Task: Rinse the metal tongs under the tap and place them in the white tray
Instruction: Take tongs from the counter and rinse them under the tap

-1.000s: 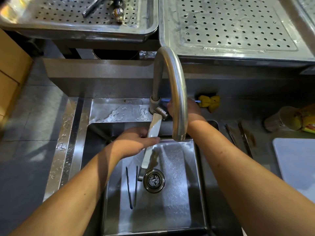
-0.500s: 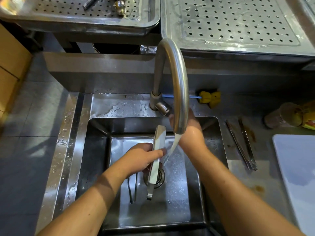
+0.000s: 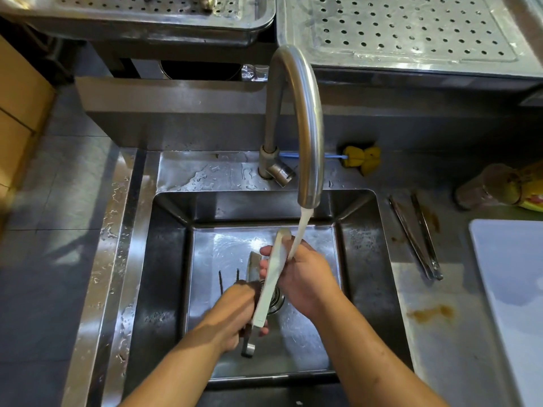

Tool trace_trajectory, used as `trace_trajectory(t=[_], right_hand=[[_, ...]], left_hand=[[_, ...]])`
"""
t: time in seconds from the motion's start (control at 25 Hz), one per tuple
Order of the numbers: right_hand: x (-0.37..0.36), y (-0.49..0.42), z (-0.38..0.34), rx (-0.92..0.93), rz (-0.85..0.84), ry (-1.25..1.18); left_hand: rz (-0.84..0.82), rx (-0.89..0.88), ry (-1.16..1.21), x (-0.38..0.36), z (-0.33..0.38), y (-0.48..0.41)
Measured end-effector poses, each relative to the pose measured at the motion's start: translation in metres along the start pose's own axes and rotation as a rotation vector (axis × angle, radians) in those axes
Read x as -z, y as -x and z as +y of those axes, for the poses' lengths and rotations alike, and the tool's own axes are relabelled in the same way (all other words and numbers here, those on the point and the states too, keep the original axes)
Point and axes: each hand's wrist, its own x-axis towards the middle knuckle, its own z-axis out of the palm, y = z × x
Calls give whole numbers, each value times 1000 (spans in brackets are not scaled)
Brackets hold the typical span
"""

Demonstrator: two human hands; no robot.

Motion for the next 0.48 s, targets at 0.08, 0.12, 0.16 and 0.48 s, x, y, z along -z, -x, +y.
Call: trace_trajectory(t=[0.08,0.12,0.16,0.48], right_hand=[[-4,2,6,-12,-44,-24],[-6,1,9,-18,-31,-27],[-7,-1,11,-32,2,-25],[1,-11,25,-74,120,-24]], left_hand=[[42,22,34,-2,-4,5],[56,46,59,-2,-6,7],[66,67,77,-2,-7,9],[94,43,115,0,-13,16]])
